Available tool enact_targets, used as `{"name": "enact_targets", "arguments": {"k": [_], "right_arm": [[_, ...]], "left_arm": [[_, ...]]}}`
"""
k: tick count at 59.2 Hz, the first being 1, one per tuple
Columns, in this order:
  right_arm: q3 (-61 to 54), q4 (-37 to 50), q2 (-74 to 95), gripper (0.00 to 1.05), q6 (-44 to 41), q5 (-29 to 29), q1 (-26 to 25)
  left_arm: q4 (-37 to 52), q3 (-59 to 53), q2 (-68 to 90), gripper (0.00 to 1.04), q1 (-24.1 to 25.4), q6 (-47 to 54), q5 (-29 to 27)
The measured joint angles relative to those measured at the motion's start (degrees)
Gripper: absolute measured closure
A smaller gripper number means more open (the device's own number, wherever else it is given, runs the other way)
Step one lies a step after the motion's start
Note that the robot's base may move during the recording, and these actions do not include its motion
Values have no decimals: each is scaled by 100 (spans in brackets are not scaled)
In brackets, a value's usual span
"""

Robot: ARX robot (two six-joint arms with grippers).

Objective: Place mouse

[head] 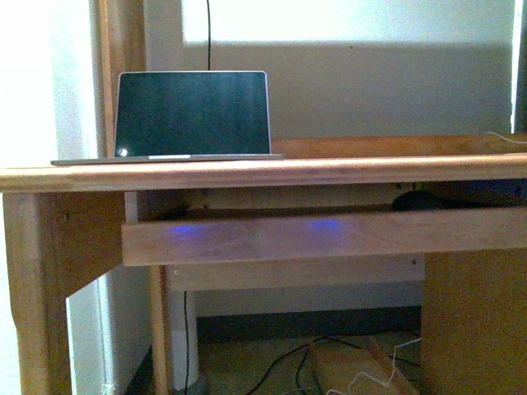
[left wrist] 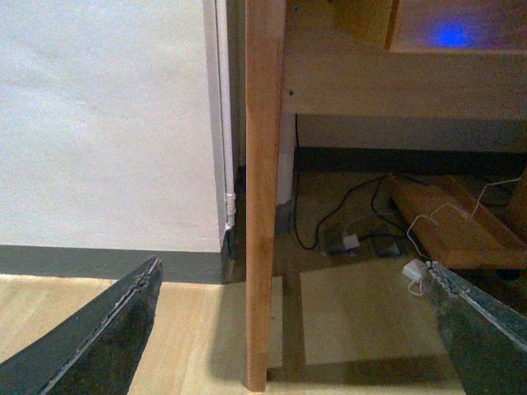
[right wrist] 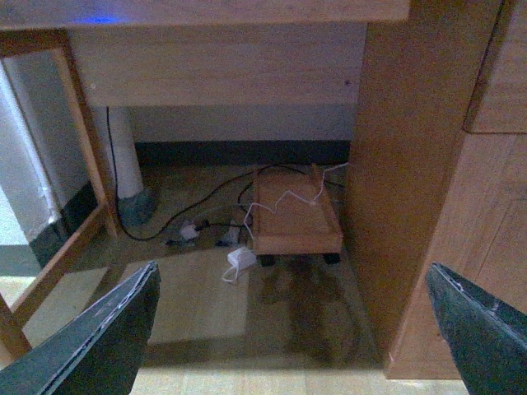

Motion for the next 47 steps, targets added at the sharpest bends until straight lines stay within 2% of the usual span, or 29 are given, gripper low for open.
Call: {"name": "enact_targets", "arguments": {"k": [35, 38, 39, 42, 47], "right_arm": [[0, 0, 0, 7, 2, 2, 0], [0, 0, 0, 7, 2, 2, 0], [0, 0, 0, 7, 2, 7, 0], [0, 0, 0, 7, 2, -4, 0], [0, 0, 0, 7, 0, 9, 0]], "left_arm": [[0, 0, 0, 8, 0, 0, 0], [-289, 107, 157, 8, 179, -210, 669], [-516, 251, 494, 8, 361, -404, 1331], [-326, 337, 1182, 8, 435, -413, 1985], [656, 446, 2500, 8, 428, 55, 2184]]}}
